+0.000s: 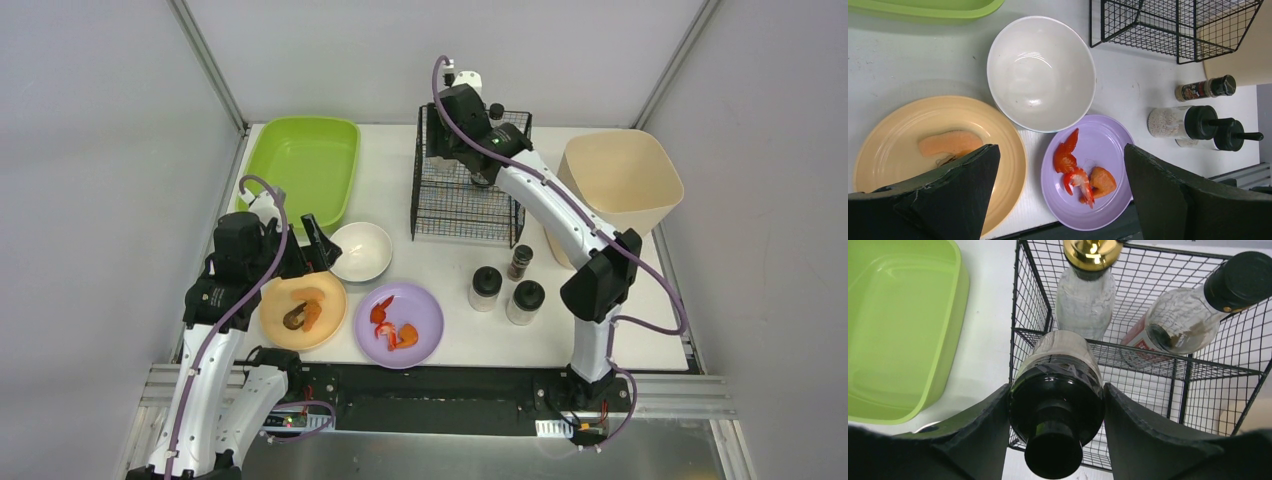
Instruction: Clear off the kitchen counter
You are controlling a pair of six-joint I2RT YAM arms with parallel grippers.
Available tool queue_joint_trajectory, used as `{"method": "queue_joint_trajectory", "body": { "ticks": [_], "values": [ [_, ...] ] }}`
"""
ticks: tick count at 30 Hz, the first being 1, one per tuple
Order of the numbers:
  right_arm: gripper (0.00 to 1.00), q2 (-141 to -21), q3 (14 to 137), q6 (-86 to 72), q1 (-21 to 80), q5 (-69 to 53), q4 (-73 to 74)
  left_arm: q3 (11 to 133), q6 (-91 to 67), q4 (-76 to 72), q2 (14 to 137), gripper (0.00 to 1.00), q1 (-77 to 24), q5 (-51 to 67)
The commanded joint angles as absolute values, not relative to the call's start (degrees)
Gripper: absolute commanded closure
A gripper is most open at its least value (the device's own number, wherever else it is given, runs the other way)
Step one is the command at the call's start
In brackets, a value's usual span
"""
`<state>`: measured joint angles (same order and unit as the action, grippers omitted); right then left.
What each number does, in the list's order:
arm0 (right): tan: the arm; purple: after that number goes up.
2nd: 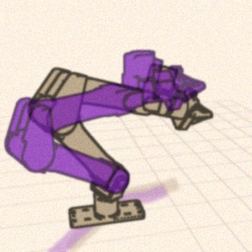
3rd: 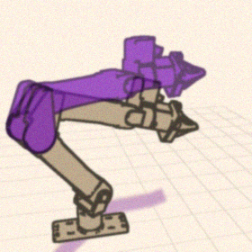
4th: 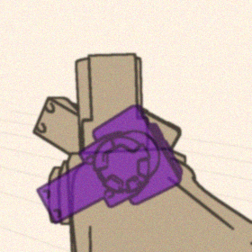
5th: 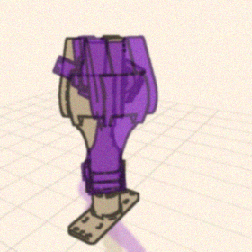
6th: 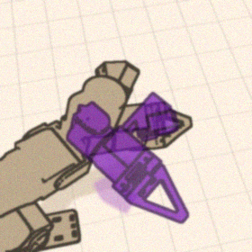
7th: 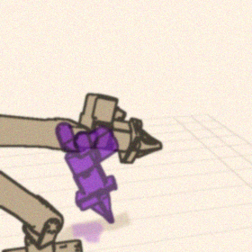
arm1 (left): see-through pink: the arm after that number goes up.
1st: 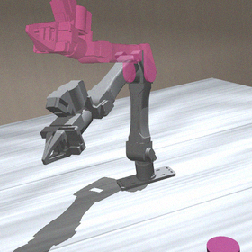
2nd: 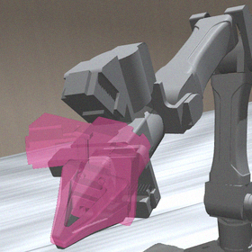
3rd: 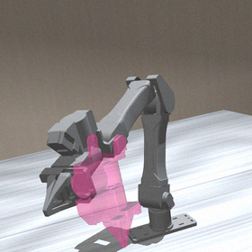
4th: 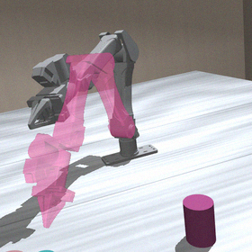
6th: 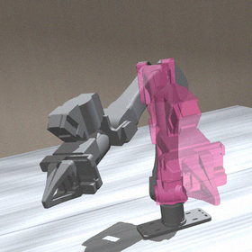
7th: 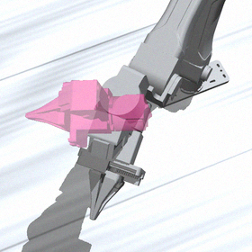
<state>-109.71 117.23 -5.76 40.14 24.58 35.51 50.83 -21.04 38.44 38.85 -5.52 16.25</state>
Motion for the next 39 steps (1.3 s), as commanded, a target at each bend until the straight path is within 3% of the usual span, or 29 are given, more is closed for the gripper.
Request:
{"method": "queue_joint_trajectory", "body": {
  "ticks": [1,11,26,39],
  "values": [
    [0.88,-112.16,122.18,-6.6,39.66,26.14,30.28,50.62,-20.83,37.18,39.02,0.0,-4.75,17.4],
    [0.88,-116.45,122.02,-6.49,39.51,28.0,30.41,50.68,-20.83,37.18,39.18,0.0,-4.57,17.75],
    [0.89,-108.41,112.88,-6.67,41.08,27.83,24.8,50.71,-20.92,37.21,39.02,0.0,-4.22,17.98],
    [0.86,-120.14,126.54,-9.2,40.63,26.66,30.82,50.62,-20.9,37.18,39.1,0.0,-4.23,17.67]
  ]
}}
